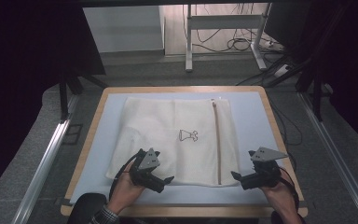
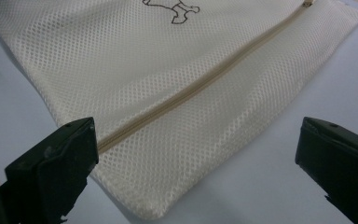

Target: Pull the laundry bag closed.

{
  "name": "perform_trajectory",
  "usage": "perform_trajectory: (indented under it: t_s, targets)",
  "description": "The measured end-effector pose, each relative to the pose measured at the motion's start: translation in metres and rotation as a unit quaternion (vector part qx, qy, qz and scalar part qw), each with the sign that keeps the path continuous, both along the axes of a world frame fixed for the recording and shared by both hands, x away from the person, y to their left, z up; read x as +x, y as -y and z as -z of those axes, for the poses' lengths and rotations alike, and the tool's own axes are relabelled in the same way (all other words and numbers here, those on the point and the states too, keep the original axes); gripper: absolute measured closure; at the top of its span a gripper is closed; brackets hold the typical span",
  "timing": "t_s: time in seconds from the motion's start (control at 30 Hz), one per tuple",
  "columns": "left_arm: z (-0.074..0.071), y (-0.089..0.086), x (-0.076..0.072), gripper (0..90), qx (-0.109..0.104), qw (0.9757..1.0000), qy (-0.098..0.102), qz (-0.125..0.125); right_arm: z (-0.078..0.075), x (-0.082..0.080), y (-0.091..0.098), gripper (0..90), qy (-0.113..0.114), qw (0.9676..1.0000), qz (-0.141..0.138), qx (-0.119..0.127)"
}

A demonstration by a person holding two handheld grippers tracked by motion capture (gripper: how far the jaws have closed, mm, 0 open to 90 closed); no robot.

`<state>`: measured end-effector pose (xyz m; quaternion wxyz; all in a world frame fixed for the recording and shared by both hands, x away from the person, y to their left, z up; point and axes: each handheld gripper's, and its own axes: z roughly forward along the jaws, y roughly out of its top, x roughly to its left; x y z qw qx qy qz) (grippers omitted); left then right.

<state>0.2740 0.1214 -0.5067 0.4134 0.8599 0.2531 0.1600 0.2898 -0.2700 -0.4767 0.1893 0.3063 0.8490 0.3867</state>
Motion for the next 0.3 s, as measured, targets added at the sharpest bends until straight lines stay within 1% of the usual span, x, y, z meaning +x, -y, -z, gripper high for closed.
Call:
perform_trajectory:
  t_s: [0.13,0.3]
  targets:
    - [-0.0001,-0.0013,-0.0024,1.0,0.002,1.0000,0.001,-0.001,0.0018,-0.0027,0.0046,0.0,-0.005,1.0000,0.003,-0.004]
    - [-0.0002,0.0007,-0.0032,1.0,0.007,1.0000,0.003,0.001,0.0027,-0.0029,0.0050,0.0,-0.005,1.0000,0.003,-0.007]
